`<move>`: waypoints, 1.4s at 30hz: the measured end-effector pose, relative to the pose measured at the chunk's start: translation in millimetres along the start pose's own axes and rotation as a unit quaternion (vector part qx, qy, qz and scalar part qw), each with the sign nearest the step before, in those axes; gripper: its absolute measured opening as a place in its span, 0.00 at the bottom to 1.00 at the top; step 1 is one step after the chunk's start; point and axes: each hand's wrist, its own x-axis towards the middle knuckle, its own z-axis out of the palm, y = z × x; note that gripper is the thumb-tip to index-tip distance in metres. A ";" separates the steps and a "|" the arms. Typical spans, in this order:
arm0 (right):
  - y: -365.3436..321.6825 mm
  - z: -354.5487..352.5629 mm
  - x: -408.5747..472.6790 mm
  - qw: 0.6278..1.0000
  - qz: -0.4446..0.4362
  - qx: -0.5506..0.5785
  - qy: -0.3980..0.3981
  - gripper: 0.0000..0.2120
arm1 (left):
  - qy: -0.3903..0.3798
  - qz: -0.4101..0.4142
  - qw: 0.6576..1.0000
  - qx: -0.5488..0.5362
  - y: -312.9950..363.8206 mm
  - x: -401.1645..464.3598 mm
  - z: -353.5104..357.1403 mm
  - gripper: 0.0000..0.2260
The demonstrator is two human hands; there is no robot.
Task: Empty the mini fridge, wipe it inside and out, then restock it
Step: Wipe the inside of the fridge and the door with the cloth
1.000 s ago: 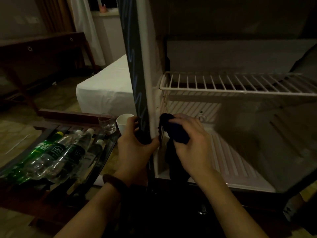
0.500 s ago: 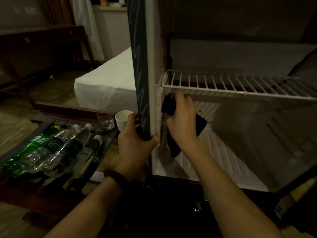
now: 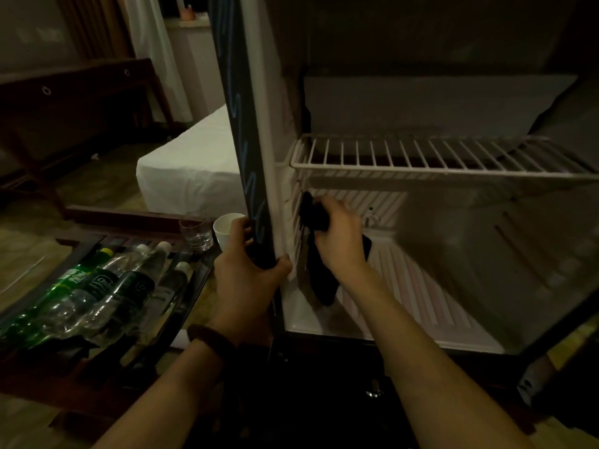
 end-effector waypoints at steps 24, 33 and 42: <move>16.3 29.6 -0.9 0.997 0.020 -0.067 -0.022 0.14 | -0.004 0.024 1.000 -0.007 -3.8 1.0 -0.7 0.23; -9.0 15.3 -85.1 0.996 -0.083 -0.013 0.033 0.22 | 0.004 0.038 0.999 0.005 -7.6 1.5 0.1 0.23; 15.6 15.7 14.5 0.997 0.001 -0.030 -0.064 0.09 | -0.005 0.011 1.000 -0.002 -0.7 -0.1 -2.2 0.24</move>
